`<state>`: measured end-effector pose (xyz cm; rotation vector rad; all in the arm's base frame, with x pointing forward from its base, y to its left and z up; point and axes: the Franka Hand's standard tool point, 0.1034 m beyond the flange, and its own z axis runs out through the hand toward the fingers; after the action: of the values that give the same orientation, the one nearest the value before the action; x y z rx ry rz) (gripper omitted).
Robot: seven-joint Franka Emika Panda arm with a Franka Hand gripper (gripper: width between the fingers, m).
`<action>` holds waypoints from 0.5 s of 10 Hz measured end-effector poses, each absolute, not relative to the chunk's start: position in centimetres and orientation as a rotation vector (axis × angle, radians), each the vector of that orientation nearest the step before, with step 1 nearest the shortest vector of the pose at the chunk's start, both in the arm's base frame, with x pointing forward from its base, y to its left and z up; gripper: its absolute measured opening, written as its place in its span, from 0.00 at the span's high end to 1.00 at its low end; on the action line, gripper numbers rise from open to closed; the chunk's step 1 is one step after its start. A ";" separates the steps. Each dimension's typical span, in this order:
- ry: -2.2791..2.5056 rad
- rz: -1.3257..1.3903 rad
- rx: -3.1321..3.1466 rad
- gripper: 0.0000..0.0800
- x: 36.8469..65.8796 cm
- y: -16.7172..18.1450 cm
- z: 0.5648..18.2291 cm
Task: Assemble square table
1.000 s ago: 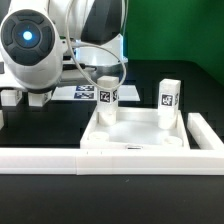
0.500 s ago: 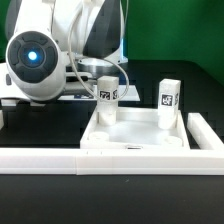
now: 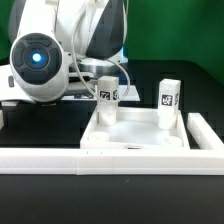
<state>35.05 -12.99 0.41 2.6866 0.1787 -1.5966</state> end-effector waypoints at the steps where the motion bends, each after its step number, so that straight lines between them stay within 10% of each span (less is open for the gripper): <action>1: 0.187 -1.598 2.688 0.64 35.1 -12.9 0.4; 5: 0.214 -1.600 2.689 0.64 35.1 -12.7 0.4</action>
Offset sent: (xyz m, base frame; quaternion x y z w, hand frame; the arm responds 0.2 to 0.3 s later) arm 0.0000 0.0000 0.0000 0.0000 0.0000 0.0000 1.0000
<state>35.13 -12.75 0.40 2.6892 0.2140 -1.6000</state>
